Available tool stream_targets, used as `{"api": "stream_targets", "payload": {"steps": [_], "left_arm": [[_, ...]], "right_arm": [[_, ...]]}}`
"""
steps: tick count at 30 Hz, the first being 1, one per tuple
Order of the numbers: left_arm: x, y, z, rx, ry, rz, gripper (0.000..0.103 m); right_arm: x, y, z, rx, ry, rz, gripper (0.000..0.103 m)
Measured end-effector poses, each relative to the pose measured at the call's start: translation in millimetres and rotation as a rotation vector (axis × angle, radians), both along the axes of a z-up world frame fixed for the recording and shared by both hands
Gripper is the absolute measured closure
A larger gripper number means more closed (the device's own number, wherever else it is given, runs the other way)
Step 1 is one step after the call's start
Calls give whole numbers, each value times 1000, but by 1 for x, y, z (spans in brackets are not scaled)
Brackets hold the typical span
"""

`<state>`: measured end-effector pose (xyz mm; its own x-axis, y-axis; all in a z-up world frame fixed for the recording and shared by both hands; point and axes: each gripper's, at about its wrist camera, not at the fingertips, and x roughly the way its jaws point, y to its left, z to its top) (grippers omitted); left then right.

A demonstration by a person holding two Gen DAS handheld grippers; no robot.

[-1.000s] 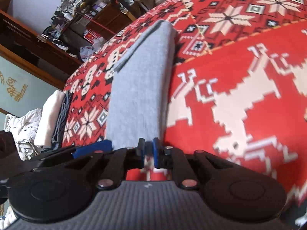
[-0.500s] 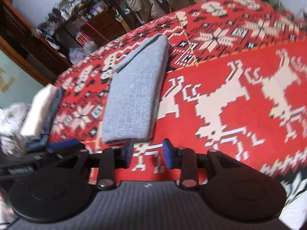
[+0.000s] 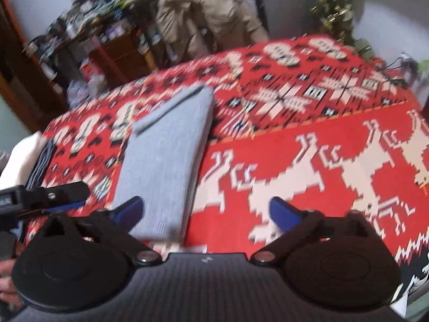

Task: Fold clothes
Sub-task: 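Close both grippers on the folded grey shirt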

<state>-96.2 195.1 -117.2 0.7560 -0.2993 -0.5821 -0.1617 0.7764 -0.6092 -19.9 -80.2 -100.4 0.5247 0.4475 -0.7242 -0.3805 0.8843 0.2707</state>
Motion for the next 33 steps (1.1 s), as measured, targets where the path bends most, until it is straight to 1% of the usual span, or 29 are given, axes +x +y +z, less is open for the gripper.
{"api": "stream_targets", "payload": {"steps": [2,4,6,8,9,10,12,14,15,17,18,22,24,26,28,29,30,31,32,33], "left_arm": [[12,3,1,-1,15,20,31],[24,5,1,12,30,27,31],[33,6,-2,24,32,49,33],[39,9,-6,21,36,67,33],[41,11,-8,17,39,74,33],[44,13,-10,12,43,81,33],[48,16,-13,6,52,91,33],[52,19,-16,2,61,99,36],[54,20,-18,1,64,104,36],[58,23,-20,-9,67,109,36],[59,24,-22,-14,67,113,36],[66,26,-30,-61,75,125,38],[69,25,-33,-78,78,121,43],[73,22,-35,-88,73,106,44],[76,18,-36,-82,73,95,45],[78,17,-36,-77,74,91,51],[79,15,-37,-73,75,87,58],[81,13,-37,-69,76,83,61],[80,12,-38,-66,75,85,67],[79,12,-38,-63,74,91,72]], "right_arm": [[6,4,-3,22,-22,0,1],[12,7,-5,52,-31,29,1],[16,13,-6,44,-30,2,2],[20,18,-9,40,-26,-20,14],[23,19,-11,58,-18,-19,28],[26,20,-14,75,-9,-18,39],[34,21,-20,117,10,-28,46],[46,19,-29,180,42,-58,53],[53,17,-34,212,64,-68,60],[66,15,-45,274,115,-81,61],[72,15,-49,287,128,-85,61],[90,21,-60,300,150,-97,61],[96,25,-63,298,154,-85,61],[99,30,-64,288,142,-73,62],[101,34,-64,281,132,-63,62],[102,35,-64,280,132,-61,63],[102,35,-65,286,139,-60,68],[103,36,-66,294,151,-61,74],[103,36,-67,304,159,-66,75],[101,35,-67,313,163,-74,80]]}}
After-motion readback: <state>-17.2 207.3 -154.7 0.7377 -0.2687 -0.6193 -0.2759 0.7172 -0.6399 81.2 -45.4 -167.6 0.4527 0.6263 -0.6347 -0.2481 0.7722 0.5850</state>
